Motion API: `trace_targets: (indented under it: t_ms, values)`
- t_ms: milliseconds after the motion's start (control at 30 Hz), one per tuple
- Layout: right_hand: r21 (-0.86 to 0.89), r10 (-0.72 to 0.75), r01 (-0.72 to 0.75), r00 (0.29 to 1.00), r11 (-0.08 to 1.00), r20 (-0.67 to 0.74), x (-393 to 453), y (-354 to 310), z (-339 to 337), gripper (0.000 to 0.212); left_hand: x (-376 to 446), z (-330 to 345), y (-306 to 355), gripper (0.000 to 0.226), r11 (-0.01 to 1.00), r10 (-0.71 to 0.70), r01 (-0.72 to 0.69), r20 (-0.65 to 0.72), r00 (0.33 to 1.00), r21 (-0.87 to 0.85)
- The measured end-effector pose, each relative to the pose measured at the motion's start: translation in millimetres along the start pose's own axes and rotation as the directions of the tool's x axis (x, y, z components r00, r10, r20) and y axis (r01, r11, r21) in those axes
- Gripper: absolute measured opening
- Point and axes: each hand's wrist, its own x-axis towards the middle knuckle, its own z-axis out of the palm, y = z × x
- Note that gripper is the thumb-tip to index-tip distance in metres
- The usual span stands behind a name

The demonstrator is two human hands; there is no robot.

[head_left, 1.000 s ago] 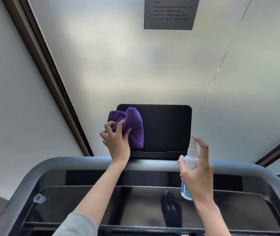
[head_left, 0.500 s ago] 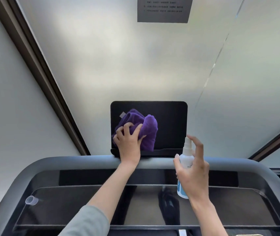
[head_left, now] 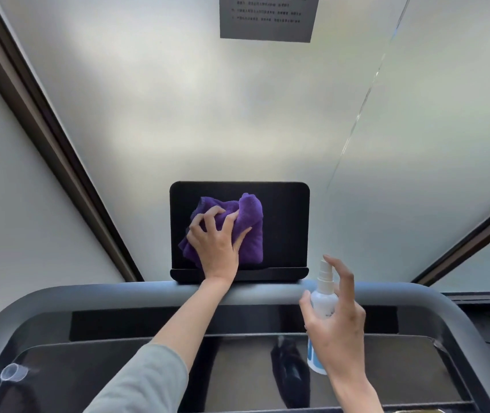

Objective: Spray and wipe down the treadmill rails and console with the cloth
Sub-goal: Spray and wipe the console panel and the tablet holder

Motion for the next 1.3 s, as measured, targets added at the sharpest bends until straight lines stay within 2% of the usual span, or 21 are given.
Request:
trace_targets:
  t_ms: [167,300,433,500,600,767,967,1167,1300]
  values:
    - [-0.014,0.044,-0.044,0.999,0.999,-0.001,0,8,-10,0.069,-11,-11,0,0.033,0.997,0.059,-0.059,0.018,0.998,-0.041]
    - [-0.022,0.047,-0.047,0.999,0.999,-0.015,9,11,-18,0.069,28,-14,19,0.033,0.988,0.103,-0.112,-0.09,0.991,-0.105]
    - [-0.031,0.053,-0.054,0.998,0.998,-0.024,15,13,-20,0.069,41,8,43,0.038,0.991,0.131,-0.131,0.035,0.991,-0.003]
    - [-0.03,0.047,-0.047,0.999,0.998,-0.029,14,14,-21,0.07,33,15,42,0.038,0.993,0.118,-0.118,0.02,0.993,0.016]
    - [-0.031,0.047,-0.048,0.998,0.998,-0.033,10,17,-22,0.071,23,15,31,0.036,0.987,0.157,-0.157,-0.03,0.987,-0.028]
    - [-0.003,0.083,-0.083,0.995,0.997,-0.062,6,26,-28,0.072,-10,-8,28,0.04,0.989,0.109,-0.098,0.095,0.989,-0.114]
    - [-0.035,0.089,-0.092,0.993,0.995,-0.076,13,30,-39,0.069,39,6,74,0.038,0.972,0.202,-0.2,0.001,0.979,-0.124]
    - [-0.023,0.082,-0.084,0.993,0.996,-0.082,14,28,-30,0.068,10,24,75,0.036,0.976,0.21,-0.208,0.043,0.977,-0.063]
    - [-0.008,0.069,-0.07,0.994,0.998,-0.086,10,25,-25,0.068,-13,7,73,0.038,0.98,0.155,-0.124,0.214,0.964,-0.154]
